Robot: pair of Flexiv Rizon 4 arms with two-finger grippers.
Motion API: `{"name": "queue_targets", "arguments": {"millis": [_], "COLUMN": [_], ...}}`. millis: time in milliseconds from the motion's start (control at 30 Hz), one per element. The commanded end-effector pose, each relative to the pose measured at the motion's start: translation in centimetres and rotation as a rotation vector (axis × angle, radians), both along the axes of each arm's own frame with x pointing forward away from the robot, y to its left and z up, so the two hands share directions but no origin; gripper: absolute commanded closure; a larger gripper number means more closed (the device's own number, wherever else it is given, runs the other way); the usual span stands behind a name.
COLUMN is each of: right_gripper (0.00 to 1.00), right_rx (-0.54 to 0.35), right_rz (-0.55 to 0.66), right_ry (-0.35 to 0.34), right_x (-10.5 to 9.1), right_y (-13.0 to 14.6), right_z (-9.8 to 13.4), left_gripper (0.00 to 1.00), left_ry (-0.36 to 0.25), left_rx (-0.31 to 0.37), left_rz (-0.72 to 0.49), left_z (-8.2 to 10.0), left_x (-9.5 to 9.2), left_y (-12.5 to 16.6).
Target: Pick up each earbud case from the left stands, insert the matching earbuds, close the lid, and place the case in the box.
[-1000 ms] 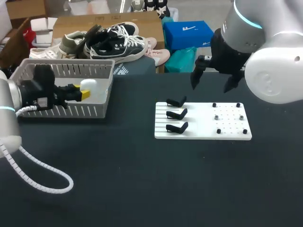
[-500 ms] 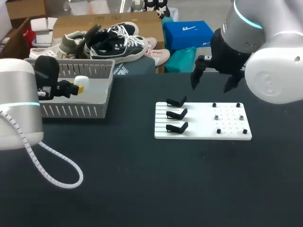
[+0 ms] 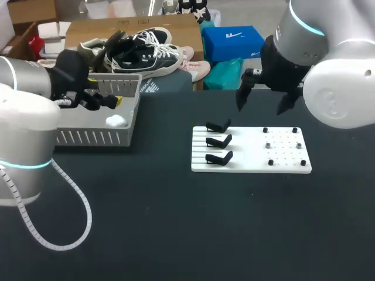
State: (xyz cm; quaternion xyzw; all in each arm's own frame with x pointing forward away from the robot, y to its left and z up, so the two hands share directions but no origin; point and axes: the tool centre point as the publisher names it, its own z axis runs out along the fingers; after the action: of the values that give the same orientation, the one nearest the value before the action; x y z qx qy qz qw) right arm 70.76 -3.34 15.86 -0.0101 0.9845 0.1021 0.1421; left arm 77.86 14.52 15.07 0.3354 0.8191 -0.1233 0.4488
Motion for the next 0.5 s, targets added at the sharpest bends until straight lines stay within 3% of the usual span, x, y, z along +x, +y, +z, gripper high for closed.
{"name": "queue_targets", "arguments": {"millis": [33,500], "right_gripper": [0.00,0.00], "right_rx": [-0.001,-0.001], "right_rz": [-0.006,-0.006], "right_ry": [-0.009,-0.009], "right_x": [-0.4,-0.4], "right_y": [-0.1,-0.1], "right_z": [0.0,0.0], "left_gripper": [0.00,0.00], "left_ry": [-0.118,-0.127], "left_rx": [-0.065,-0.174], "left_rz": [-0.026,-0.242], "left_z": [0.5,1.0], "left_x": [-3.0,-8.6], "left_y": [-1.3,-5.4]}}
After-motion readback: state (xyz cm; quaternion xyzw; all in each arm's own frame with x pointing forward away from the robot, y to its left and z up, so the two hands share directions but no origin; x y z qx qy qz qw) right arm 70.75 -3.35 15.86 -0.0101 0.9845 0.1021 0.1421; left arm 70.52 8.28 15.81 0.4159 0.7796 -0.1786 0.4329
